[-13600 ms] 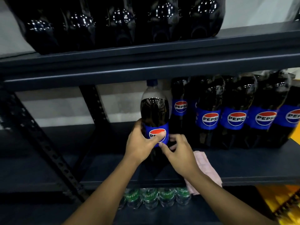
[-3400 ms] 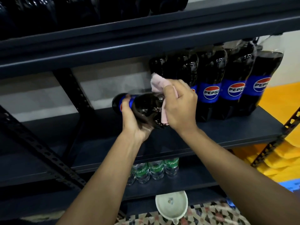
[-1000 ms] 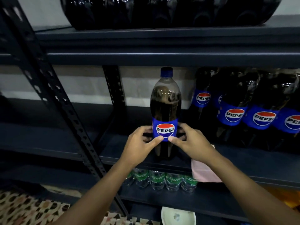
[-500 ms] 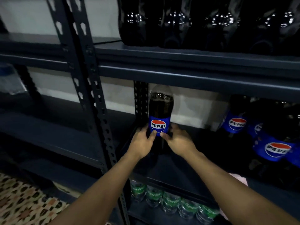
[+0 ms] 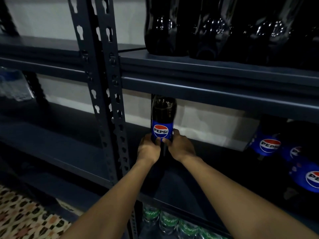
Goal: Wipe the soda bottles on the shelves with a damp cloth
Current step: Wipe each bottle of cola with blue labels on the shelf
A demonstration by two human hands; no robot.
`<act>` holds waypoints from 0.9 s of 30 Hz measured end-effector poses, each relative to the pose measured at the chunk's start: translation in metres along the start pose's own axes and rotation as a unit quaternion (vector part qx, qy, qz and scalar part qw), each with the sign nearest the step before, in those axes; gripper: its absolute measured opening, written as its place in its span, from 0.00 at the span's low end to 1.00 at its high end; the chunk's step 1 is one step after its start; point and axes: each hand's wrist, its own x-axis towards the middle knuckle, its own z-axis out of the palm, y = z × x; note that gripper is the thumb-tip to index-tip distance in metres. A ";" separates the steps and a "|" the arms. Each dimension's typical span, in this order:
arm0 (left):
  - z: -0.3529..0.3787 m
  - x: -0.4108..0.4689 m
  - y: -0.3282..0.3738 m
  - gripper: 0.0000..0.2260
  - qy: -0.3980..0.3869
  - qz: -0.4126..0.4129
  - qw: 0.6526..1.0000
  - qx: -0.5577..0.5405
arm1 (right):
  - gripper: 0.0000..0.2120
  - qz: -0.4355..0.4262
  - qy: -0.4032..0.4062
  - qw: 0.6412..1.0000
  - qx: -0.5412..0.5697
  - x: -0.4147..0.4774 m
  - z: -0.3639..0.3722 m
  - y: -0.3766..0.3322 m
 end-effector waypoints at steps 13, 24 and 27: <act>-0.008 0.010 0.006 0.16 -0.009 0.006 1.000 0.023 | 0.23 0.011 -0.015 1.000 0.000 0.009 0.002 -0.014; 0.017 -0.035 -0.010 0.13 -0.112 -0.010 0.993 0.029 | 0.26 0.051 -0.008 0.995 0.085 -0.039 -0.008 0.020; 0.029 -0.046 0.006 0.06 -0.155 0.028 0.987 0.015 | 0.20 0.070 0.047 0.990 0.111 -0.063 -0.026 0.054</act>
